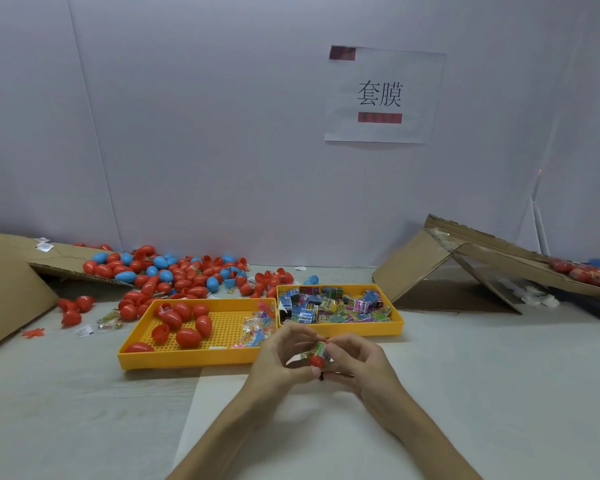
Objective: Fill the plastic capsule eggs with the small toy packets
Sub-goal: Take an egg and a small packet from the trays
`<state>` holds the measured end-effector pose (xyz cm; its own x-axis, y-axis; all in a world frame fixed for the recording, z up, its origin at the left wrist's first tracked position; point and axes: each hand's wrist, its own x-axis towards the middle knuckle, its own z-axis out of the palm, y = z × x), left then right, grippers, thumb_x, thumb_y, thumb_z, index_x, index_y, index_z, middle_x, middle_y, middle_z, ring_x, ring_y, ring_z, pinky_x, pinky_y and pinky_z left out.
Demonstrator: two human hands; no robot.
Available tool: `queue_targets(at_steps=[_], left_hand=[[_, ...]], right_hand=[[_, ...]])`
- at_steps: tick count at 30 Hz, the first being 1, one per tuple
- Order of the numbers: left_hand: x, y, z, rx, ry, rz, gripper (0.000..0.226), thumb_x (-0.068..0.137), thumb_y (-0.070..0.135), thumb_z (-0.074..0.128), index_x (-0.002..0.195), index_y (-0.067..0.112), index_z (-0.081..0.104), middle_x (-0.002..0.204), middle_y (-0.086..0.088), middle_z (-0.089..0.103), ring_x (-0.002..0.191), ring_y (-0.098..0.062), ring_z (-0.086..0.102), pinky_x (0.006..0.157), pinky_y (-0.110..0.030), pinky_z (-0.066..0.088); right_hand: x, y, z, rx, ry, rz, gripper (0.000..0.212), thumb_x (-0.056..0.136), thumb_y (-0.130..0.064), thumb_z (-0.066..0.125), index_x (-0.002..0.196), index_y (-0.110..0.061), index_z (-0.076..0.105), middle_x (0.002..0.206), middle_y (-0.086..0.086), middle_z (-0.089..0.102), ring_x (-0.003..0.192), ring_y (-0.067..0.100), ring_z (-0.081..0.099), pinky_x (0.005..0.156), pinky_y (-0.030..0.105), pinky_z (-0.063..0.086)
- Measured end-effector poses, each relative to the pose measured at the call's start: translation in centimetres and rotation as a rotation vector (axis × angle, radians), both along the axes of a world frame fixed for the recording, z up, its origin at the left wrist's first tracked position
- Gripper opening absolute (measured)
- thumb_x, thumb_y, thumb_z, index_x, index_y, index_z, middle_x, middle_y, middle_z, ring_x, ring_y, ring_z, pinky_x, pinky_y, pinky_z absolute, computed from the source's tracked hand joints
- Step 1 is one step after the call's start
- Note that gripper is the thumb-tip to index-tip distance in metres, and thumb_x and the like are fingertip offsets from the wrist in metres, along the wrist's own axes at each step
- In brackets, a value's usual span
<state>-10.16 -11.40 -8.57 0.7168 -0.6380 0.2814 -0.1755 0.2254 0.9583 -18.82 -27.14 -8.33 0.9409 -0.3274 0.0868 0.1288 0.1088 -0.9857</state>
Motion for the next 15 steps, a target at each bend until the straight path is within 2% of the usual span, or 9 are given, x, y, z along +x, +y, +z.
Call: queue_targets(at_steps=[3, 12, 15], left_hand=[[-0.10, -0.05, 0.02, -0.004, 0.002, -0.028, 0.048, 0.065, -0.005, 0.076, 0.109, 0.007, 0.062, 0.113, -0.004, 0.073, 0.117, -0.021, 0.066, 0.085, -0.033, 0.058], [-0.17, 0.12, 0.03, -0.017, 0.012, -0.059, 0.047, 0.065, -0.006, 0.075, 0.108, 0.007, 0.063, 0.115, -0.005, 0.073, 0.118, -0.022, 0.066, 0.085, -0.033, 0.057], [-0.11, 0.09, 0.07, -0.013, -0.001, -0.052, 0.046, 0.065, -0.007, 0.073, 0.106, 0.011, 0.065, 0.114, -0.004, 0.073, 0.116, -0.020, 0.067, 0.083, -0.030, 0.057]], right_hand=[[-0.12, -0.32, -0.14, 0.037, -0.020, -0.003, 0.027, 0.080, -0.028, 0.078, 0.092, -0.005, 0.073, 0.099, 0.024, 0.073, 0.095, 0.038, 0.073, 0.077, 0.036, 0.060], [-0.17, -0.15, 0.07, 0.074, -0.043, 0.005, 0.028, 0.073, -0.027, 0.082, 0.082, -0.004, 0.071, 0.100, 0.027, 0.072, 0.094, 0.037, 0.073, 0.077, 0.036, 0.060], [-0.18, -0.13, 0.17, 0.102, -0.017, 0.015, 0.017, 0.085, -0.023, 0.075, 0.075, -0.010, 0.068, 0.101, 0.023, 0.073, 0.095, 0.038, 0.073, 0.077, 0.037, 0.060]])
